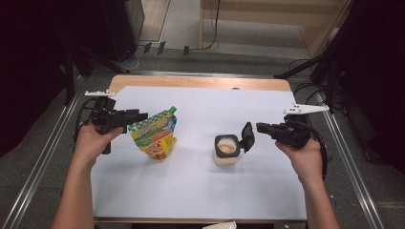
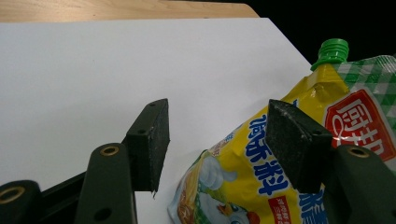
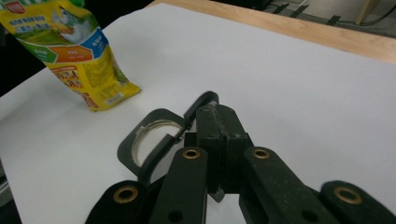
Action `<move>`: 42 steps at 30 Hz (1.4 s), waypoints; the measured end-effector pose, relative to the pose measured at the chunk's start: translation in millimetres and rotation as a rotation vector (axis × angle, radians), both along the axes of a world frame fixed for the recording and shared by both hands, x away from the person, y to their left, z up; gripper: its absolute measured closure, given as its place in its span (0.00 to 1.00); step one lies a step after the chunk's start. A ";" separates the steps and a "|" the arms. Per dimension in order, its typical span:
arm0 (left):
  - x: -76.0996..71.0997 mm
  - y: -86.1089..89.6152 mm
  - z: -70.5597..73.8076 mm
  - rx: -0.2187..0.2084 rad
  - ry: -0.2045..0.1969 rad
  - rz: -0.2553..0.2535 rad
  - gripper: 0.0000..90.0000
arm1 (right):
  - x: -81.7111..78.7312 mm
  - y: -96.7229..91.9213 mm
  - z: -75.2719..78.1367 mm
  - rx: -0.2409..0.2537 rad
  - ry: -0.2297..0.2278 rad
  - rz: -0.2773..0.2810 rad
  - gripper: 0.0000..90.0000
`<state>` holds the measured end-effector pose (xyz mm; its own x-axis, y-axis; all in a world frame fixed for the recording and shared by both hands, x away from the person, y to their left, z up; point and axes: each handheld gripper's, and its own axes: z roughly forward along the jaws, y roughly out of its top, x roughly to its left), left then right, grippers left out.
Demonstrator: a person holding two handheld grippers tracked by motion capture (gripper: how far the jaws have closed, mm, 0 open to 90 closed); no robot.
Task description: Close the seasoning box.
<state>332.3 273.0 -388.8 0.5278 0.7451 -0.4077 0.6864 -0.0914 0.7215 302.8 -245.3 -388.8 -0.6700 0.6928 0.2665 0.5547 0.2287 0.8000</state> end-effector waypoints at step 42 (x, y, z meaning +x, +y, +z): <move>0.4 -0.9 -1.6 -0.005 0.017 -0.023 0.44 | -0.5 36.7 -20.9 -0.005 0.025 0.069 1.00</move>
